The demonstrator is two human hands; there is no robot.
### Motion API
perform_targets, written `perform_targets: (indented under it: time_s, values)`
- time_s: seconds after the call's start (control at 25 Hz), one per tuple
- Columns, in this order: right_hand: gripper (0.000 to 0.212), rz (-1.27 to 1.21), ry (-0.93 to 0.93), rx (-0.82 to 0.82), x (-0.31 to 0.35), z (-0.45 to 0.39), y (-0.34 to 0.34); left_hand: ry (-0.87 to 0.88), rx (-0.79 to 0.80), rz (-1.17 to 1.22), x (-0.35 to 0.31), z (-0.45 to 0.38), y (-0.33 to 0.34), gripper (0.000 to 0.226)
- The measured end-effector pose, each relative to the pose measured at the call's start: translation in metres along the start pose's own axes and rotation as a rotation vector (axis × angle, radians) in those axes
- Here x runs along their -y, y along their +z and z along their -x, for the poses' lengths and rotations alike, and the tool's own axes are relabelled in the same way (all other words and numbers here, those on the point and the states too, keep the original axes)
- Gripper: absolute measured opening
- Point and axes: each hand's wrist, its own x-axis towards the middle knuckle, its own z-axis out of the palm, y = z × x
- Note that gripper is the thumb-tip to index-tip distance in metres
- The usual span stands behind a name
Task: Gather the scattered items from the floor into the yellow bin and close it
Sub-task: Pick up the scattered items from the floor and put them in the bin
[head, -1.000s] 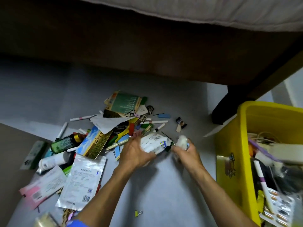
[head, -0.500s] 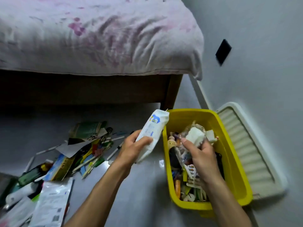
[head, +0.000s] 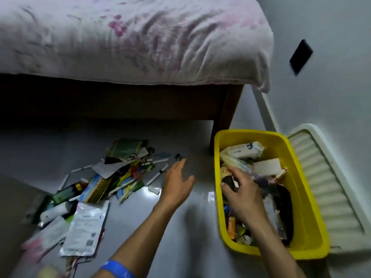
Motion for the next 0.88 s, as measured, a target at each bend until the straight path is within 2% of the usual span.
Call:
perform_targets:
  time_s: [0.12, 0.24, 0.48, 0.64, 0.8, 0.88]
  values:
    - [0.043, 0.009, -0.137, 0.158, 0.026, 0.003, 0.067, -0.111, -0.055, -0.03, 0.052, 0.008, -0.027, 0.065]
    - [0.041, 0.116, -0.178, 0.311, 0.035, -0.001, 0.128, -0.178, -0.088, -0.077, 0.087, 0.002, -0.052, 0.064]
    - [0.058, 0.341, -0.268, 0.576, 0.046, -0.064, 0.239, -0.206, -0.13, -0.349, 0.171, -0.059, -0.107, 0.063]
    - [0.069, 0.433, -0.342, 0.649, 0.062, -0.131, 0.3, -0.231, -0.141, -0.416, 0.215, -0.095, -0.134, 0.068]
    - [0.079, 0.412, -0.396, 0.587, 0.104, -0.204, 0.367, -0.252, -0.298, -0.447, 0.244, -0.128, -0.184, 0.072]
    - [0.091, 0.463, -0.393, 0.62, 0.122, -0.229, 0.399, -0.324, -0.256, -0.456, 0.262, -0.142, -0.207, 0.082]
